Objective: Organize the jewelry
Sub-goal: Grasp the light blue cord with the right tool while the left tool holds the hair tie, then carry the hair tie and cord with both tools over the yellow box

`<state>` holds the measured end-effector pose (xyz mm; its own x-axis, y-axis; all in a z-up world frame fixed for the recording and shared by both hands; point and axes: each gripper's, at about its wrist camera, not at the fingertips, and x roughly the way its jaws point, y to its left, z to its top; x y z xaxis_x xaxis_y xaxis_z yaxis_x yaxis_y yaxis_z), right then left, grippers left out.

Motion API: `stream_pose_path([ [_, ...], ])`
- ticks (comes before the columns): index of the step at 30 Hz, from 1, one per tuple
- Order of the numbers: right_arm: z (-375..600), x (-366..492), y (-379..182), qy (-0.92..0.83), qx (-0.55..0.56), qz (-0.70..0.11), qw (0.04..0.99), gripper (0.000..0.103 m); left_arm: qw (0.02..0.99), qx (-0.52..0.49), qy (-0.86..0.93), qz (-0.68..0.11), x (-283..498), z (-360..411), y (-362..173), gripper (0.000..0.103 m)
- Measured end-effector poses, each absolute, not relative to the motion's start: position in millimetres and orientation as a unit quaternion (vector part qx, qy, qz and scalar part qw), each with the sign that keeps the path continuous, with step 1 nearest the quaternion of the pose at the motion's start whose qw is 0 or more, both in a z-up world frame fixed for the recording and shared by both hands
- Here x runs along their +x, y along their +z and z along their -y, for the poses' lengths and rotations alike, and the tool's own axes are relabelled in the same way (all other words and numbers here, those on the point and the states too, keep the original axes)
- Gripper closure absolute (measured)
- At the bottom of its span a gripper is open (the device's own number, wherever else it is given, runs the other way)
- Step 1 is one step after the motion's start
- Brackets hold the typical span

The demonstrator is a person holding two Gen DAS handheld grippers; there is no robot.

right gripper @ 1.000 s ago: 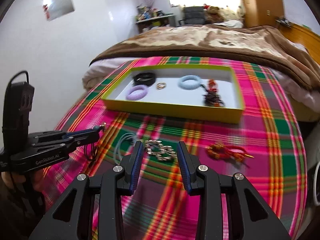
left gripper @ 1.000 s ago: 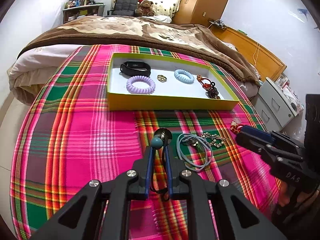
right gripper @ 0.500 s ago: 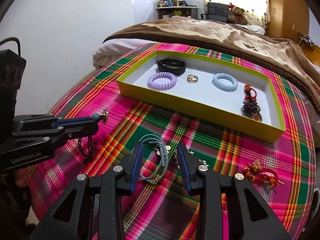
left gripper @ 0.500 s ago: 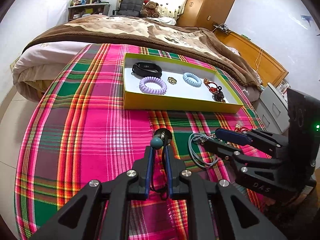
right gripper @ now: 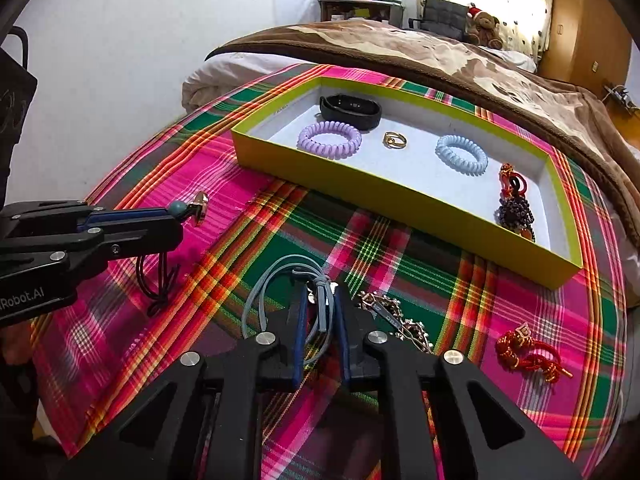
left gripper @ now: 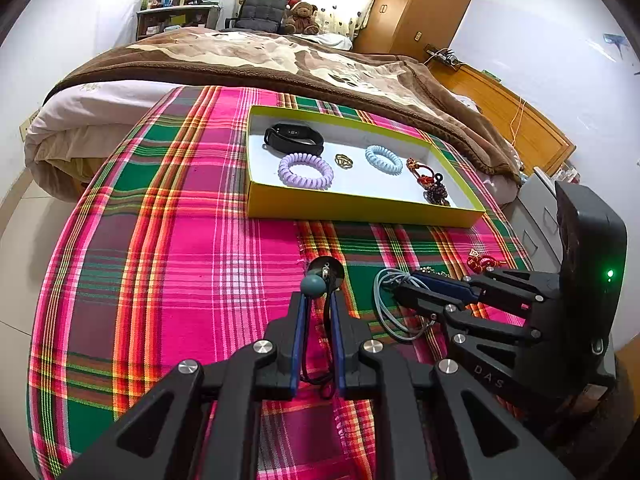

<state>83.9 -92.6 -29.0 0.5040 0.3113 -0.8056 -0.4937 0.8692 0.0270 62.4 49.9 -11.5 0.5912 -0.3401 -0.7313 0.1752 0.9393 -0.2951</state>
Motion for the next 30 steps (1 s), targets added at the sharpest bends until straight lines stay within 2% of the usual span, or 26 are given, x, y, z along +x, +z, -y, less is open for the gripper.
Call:
stream_pose_path([
  [26, 127, 79, 0, 0.217, -0.016, -0.398, 0.891, 0.09, 0.887, -0.088, -0.139, -0.431, 66, -47, -7, 0.089],
  [27, 128, 78, -1, 0.216, -0.015, -0.398, 0.891, 0.09, 0.887, -0.082, -0.13, -0.436, 67, -46, -10, 0.087],
  [30, 132, 77, 0, 0.215, -0.009, -0.398, 0.892, 0.09, 0.885, -0.073, -0.122, -0.443, 68, -45, -17, 0.062],
])
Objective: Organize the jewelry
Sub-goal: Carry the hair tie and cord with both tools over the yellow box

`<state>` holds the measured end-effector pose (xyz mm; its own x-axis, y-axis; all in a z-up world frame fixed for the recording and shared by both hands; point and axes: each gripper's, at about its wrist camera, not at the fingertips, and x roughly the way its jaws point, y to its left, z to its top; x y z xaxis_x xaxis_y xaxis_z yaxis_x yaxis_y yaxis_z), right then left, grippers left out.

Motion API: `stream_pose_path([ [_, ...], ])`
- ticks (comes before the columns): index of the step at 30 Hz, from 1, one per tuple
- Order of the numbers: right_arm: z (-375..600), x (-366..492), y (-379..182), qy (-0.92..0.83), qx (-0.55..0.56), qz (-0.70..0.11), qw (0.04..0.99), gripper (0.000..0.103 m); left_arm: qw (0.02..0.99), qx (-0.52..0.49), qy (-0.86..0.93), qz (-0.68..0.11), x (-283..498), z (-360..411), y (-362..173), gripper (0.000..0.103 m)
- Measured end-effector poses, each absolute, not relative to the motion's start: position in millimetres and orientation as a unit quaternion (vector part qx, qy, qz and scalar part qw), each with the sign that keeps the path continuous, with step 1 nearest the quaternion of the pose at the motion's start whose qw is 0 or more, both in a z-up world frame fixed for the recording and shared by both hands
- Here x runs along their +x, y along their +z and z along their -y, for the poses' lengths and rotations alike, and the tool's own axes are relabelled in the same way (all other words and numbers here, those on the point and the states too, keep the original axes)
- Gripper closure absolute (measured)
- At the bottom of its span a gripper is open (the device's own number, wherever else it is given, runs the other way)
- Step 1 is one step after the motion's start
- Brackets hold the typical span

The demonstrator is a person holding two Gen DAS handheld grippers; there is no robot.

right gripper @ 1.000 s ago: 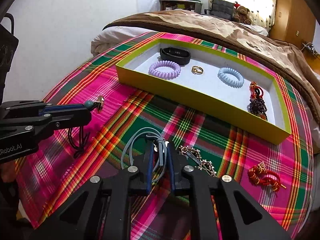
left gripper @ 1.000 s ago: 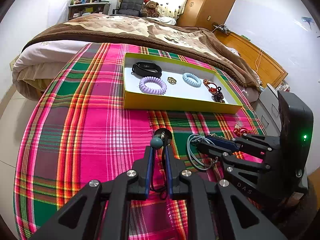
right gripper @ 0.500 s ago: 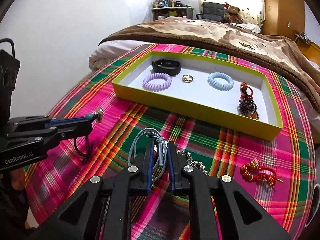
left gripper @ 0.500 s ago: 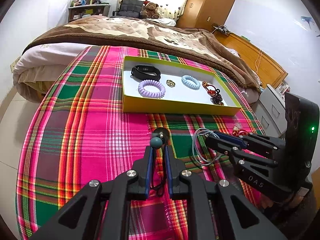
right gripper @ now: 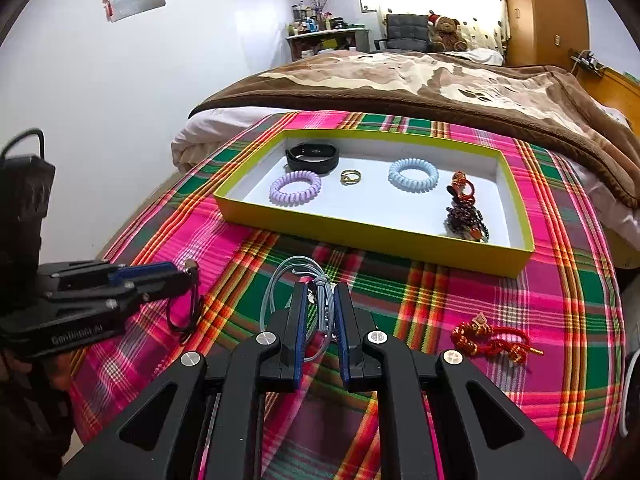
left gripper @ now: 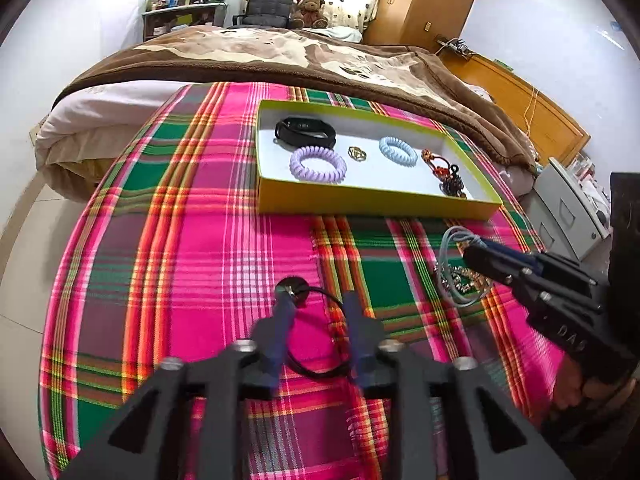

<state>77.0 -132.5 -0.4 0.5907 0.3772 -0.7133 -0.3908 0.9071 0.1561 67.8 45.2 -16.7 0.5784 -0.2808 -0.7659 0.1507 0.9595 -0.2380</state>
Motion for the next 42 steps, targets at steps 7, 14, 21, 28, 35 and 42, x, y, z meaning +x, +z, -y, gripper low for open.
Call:
stream_pose_path([
  [7, 133, 76, 0, 0.217, -0.01, -0.396, 0.892, 0.09, 0.882, -0.072, -0.099, -0.456, 76, -45, -29, 0.055],
  [14, 133, 76, 0, 0.218, -0.009, -0.395, 0.892, 0.09, 0.886, -0.057, -0.087, -0.452, 87, -40, -30, 0.055],
  [21, 134, 76, 0, 0.218, -0.006, -0.395, 0.892, 0.09, 0.889, -0.042, -0.068, -0.451, 87, -42, -30, 0.082],
  [28, 138, 76, 3, 0.217, 0.002, -0.389, 0.895, 0.09, 0.889, -0.05, -0.071, -0.45, 84, -45, -27, 0.082],
  [35, 145, 81, 13, 0.209, 0.006, -0.38, 0.901, 0.09, 0.894, -0.067, -0.085, -0.435, 88, -45, -9, 0.082],
  [42, 154, 103, 26, 0.192, 0.014, -0.373, 0.908, 0.09, 0.9, -0.072, -0.101, -0.418, 107, -42, 13, 0.082],
])
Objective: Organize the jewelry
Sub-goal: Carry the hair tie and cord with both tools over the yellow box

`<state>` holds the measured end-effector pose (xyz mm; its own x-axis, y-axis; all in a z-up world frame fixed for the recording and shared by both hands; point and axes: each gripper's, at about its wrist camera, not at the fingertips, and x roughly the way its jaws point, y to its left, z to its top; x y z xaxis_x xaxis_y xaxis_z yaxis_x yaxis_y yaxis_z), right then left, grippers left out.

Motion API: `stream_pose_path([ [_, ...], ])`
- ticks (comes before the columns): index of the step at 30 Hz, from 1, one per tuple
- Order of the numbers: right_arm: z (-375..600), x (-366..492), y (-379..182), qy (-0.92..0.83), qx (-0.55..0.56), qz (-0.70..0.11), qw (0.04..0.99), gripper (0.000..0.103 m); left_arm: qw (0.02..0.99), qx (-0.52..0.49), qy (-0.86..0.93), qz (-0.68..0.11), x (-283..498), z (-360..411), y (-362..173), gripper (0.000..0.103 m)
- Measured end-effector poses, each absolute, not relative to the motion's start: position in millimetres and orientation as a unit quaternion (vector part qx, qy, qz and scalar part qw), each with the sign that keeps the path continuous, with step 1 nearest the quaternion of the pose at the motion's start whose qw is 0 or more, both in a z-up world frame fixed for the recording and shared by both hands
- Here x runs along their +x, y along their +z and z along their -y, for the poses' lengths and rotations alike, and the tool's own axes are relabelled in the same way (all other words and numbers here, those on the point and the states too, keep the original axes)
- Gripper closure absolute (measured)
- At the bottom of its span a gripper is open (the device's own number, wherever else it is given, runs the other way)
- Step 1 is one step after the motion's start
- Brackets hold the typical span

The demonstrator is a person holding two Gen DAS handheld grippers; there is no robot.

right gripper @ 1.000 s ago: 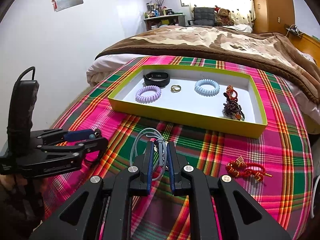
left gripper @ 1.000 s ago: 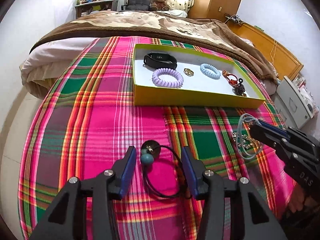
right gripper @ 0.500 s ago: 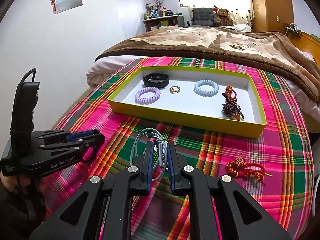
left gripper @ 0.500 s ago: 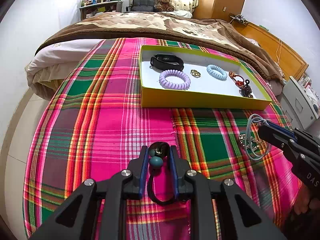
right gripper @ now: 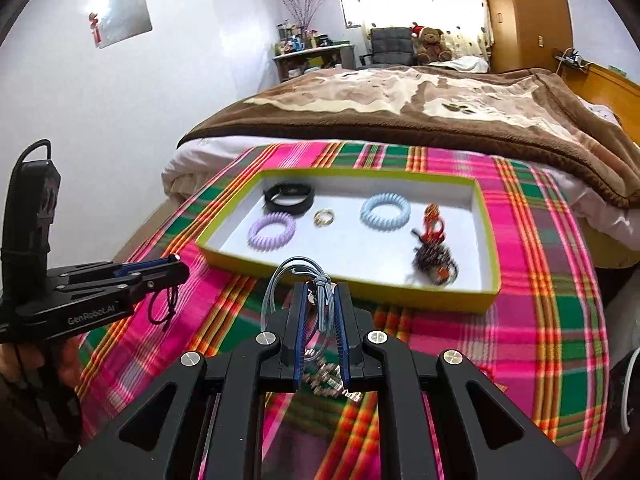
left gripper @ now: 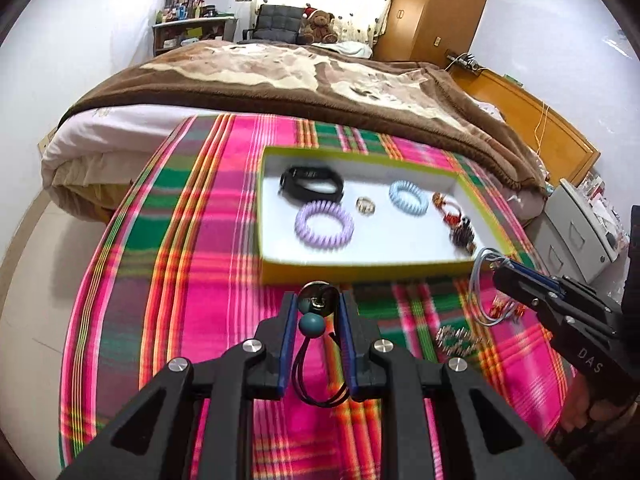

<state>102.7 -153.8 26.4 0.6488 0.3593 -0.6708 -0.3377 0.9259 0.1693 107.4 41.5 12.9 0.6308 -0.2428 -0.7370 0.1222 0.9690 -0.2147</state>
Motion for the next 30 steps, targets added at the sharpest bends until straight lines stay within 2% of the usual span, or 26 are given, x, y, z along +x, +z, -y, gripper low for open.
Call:
stream_pose_path([
  [14, 171, 170, 19, 0.153, 0.037, -0.396, 0.905, 0.09, 0.896, -0.08, -0.15, -0.411, 170, -9, 35, 0.082],
  [30, 166, 199, -17, 0.154, 0.014, -0.442, 0.884, 0.09, 0.864, -0.084, -0.17, -0.466, 200, 16, -11, 0.082],
])
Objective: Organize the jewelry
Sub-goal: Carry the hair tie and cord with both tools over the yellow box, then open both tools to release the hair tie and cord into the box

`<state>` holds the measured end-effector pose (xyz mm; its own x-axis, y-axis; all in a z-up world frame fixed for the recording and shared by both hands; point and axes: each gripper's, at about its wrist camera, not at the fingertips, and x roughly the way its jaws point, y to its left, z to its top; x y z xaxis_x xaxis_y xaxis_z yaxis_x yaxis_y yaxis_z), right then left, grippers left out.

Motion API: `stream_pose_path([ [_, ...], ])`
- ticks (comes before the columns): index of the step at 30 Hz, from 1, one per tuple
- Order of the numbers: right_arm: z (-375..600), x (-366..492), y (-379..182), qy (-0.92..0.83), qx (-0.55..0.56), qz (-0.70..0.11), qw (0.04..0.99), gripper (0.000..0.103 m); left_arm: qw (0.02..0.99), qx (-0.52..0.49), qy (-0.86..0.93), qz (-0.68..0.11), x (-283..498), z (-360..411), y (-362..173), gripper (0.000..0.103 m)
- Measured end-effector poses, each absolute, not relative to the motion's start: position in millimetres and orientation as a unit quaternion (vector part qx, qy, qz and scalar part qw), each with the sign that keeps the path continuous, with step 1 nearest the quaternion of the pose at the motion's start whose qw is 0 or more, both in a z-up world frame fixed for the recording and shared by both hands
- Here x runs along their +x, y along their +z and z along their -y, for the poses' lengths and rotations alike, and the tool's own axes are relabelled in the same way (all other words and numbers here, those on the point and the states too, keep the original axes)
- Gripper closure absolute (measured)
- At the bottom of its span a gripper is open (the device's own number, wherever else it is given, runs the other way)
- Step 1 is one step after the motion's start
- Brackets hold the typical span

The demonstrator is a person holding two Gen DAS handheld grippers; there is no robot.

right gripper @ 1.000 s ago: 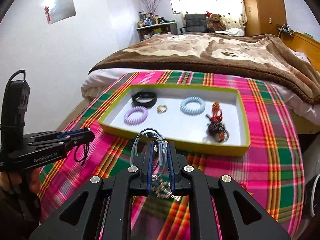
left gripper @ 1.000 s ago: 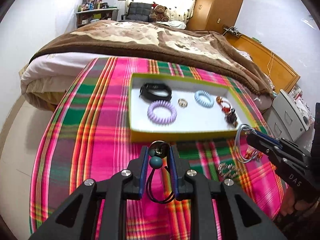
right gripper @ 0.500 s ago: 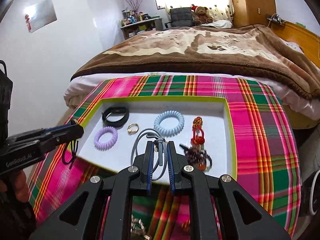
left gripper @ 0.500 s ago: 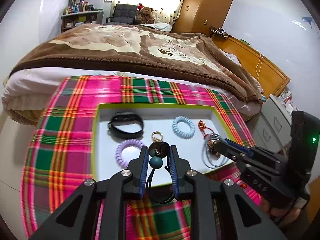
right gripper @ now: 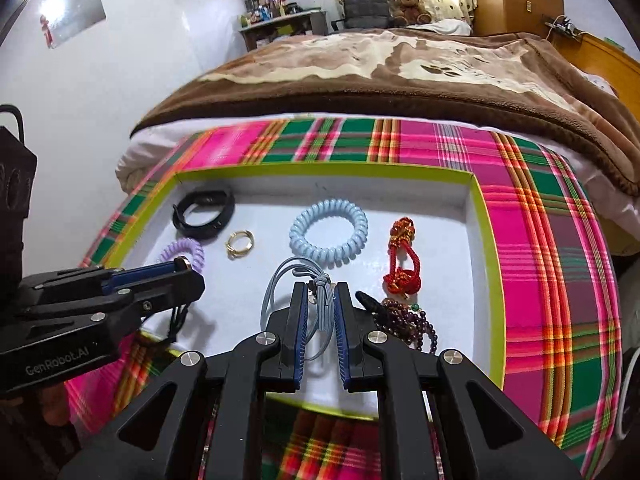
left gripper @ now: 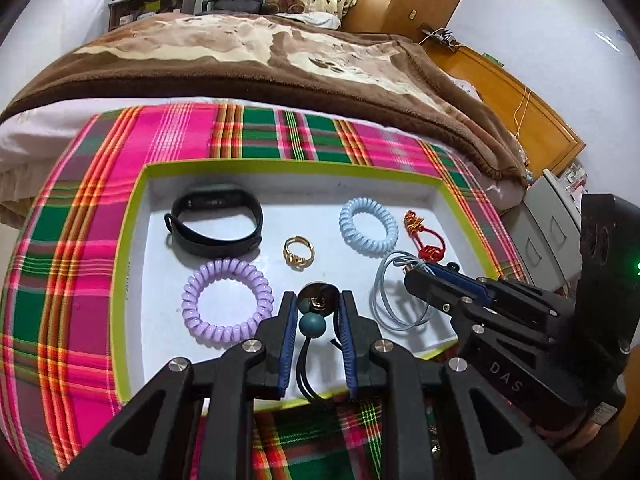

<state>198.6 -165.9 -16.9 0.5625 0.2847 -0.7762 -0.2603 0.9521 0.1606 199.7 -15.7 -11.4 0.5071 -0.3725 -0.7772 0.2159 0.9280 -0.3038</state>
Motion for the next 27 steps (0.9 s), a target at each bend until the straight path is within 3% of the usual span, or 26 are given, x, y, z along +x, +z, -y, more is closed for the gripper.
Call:
stream_pose_path([
  [27, 169, 200, -23, 0.11, -0.028, -0.437, 0.892, 0.089, 0.871, -0.045, -0.121, -0.474, 204, 10, -20, 0.08],
])
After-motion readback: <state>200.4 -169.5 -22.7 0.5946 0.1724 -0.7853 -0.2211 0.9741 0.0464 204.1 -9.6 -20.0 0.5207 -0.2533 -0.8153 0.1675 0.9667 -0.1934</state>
